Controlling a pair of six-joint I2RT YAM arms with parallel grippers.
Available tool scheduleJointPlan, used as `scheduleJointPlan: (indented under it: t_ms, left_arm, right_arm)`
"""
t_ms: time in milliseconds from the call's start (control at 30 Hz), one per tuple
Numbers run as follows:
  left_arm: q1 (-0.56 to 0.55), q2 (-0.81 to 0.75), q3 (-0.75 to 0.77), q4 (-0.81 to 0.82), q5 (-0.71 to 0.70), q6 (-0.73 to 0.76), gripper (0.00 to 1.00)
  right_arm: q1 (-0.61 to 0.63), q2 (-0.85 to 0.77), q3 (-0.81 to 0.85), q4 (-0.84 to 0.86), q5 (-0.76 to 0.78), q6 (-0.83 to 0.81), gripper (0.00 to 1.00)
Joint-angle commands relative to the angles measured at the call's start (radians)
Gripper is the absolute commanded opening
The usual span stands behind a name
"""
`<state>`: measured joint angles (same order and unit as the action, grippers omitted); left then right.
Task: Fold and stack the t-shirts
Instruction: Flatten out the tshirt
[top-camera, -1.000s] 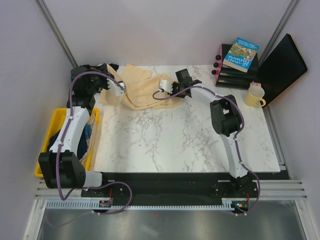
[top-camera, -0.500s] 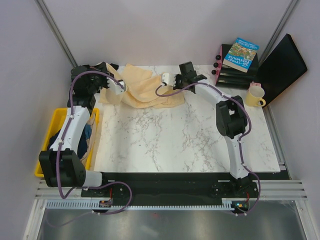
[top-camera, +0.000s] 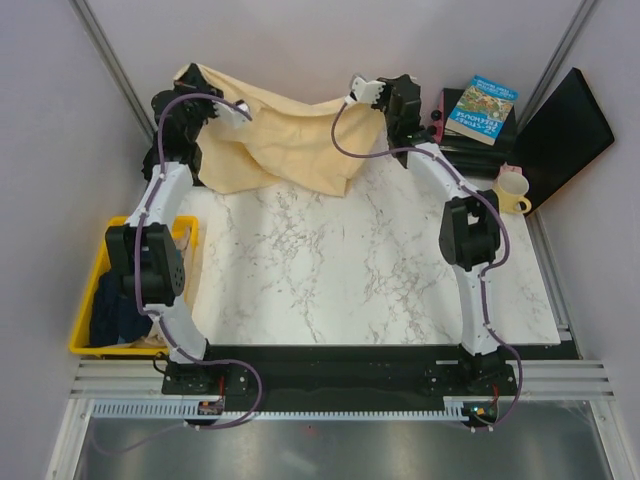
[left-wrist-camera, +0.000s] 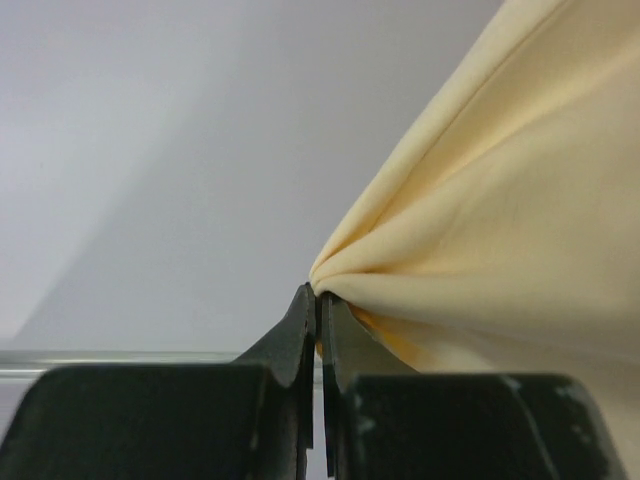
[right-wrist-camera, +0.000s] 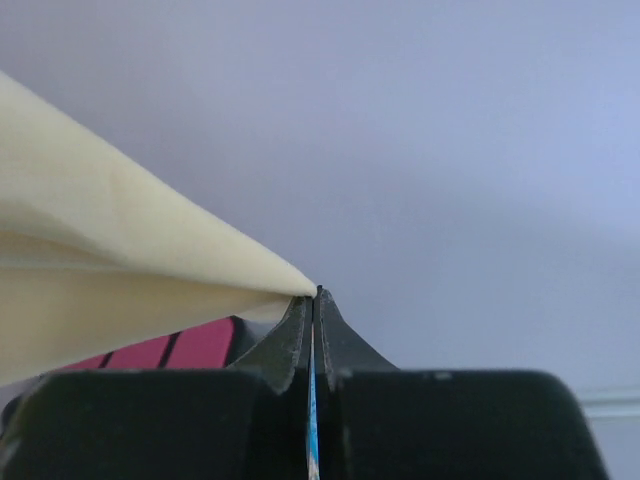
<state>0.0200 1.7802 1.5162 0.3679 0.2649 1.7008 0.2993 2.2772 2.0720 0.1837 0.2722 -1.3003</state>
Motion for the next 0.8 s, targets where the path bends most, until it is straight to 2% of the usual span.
scheduleJointPlan:
  t_ms: [0,100,200,267,333,467,533,667,767]
  left_arm:
    - [0.034,0.161,0.383,0.238,-0.105,-0.084,0.02]
    - [0.037,0.279,0.629,0.247,-0.110,-0.101,0.02]
    - [0.037,0.306,0.716,0.305,-0.076,-0.101,0.02]
    - [0.031,0.283,0.701,0.350,-0.059,-0.108,0.02]
    - [0.015,0.219,0.638,0.379,-0.067,-0.130,0.02]
    - [-0.008,0.070,0.378,0.449,-0.058,-0.135,0.02]
    - [-0.008,0.015,0.284,0.466,-0.037,-0.124,0.02]
    - [-0.006,-0.157,0.078,0.454,-0.020,-0.133,0.02]
    - [0.000,-0.244,0.006,0.404,-0.024,-0.156,0.02]
  right_arm:
    - [-0.029,0.109,0.252,0.414,0.166,-0.068,0.00]
    - [-0.066,0.176,0.423,0.468,0.167,-0.071,0.00]
    - [-0.100,0.119,0.366,0.525,0.136,-0.047,0.00]
    - [-0.117,0.042,0.317,0.542,0.125,-0.021,0.00]
    - [-0.140,-0.017,0.281,0.542,0.133,0.021,0.00]
    - [-0.183,-0.099,0.244,0.465,0.142,0.090,0.00]
    - [-0.201,-0.160,0.174,0.439,0.137,0.099,0.00]
    - [-0.210,-0.283,0.033,0.392,0.127,0.120,0.00]
    - [-0.212,-0.381,-0.044,0.329,0.119,0.133,0.00]
